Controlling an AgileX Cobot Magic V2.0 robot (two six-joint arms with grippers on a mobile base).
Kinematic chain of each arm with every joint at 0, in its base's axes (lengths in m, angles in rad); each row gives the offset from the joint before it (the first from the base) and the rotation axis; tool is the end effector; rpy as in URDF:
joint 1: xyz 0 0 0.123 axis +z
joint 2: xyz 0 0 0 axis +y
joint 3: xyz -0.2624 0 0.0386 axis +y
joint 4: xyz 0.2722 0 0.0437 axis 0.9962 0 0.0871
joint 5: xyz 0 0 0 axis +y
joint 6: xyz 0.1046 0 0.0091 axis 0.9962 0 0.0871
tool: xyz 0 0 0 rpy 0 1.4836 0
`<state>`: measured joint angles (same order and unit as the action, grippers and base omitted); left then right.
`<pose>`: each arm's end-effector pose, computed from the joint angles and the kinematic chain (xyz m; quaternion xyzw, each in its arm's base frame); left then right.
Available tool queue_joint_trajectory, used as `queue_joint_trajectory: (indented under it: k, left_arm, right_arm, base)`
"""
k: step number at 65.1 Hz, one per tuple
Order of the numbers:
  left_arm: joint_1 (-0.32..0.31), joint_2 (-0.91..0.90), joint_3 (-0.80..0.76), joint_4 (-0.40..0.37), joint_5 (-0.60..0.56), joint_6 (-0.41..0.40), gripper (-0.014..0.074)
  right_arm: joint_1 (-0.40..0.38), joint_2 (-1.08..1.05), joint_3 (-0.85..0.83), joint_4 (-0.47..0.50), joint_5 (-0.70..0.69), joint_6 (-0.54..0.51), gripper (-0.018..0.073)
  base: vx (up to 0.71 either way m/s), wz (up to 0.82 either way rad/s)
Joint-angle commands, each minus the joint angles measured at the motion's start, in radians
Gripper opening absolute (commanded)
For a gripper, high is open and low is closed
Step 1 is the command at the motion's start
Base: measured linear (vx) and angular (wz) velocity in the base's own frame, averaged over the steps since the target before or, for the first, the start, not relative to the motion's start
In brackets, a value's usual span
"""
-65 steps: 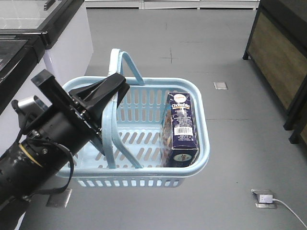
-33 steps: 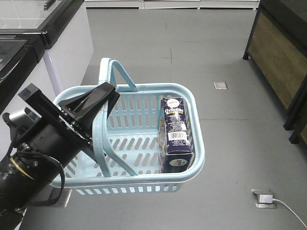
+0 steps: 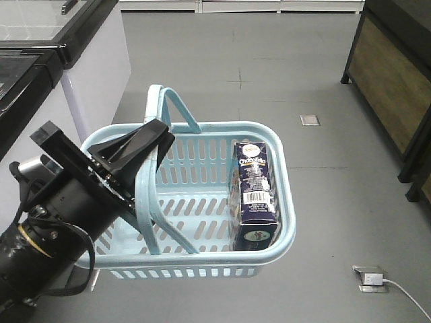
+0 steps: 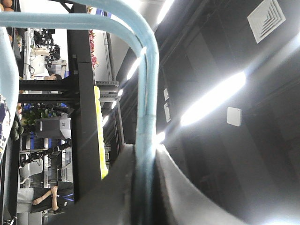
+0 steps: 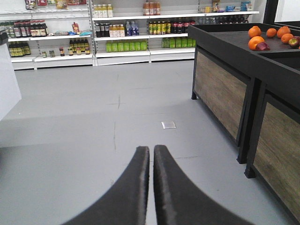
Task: Left arm holds basket, right arm returns cookies
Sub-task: 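Hold the basket steady in front of the robot with the left gripper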
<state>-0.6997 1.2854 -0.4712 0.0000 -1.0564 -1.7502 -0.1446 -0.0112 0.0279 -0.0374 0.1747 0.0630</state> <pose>0.2151 -0.1811 0.2516 -0.2916 0.5032 -0.7653 0.2758 0.1132 -0.0172 0.1869 0.0655 0.7400 -0.0420 0.6680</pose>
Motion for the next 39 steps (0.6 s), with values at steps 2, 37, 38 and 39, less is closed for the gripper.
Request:
queue_joint_trajectory:
  k: [2, 37, 38, 39]
  left_arm:
    - [-0.008, -0.036, -0.032, -0.048, -0.129, 0.000, -0.0003]
    - [-0.008, -0.036, -0.032, 0.000, 0.014, -0.079, -0.0003]
    - [-0.008, -0.036, -0.032, 0.000, 0.013, -0.079, -0.0003]
    - [-0.008, -0.036, -0.032, 0.000, 0.013, -0.079, -0.0003]
  right_arm:
    - [-0.004, -0.013, 0.018, -0.008, -0.071, -0.005, -0.0006]
    - [-0.004, -0.013, 0.018, -0.008, -0.071, -0.005, -0.0006]
    - [-0.004, -0.013, 0.018, -0.008, -0.071, -0.005, -0.0006]
    - [-0.004, -0.013, 0.018, -0.008, -0.071, -0.005, -0.0006]
  base:
    - [0.00, 0.00]
    - [0.00, 0.00]
    - [0.00, 0.00]
    - [0.00, 0.00]
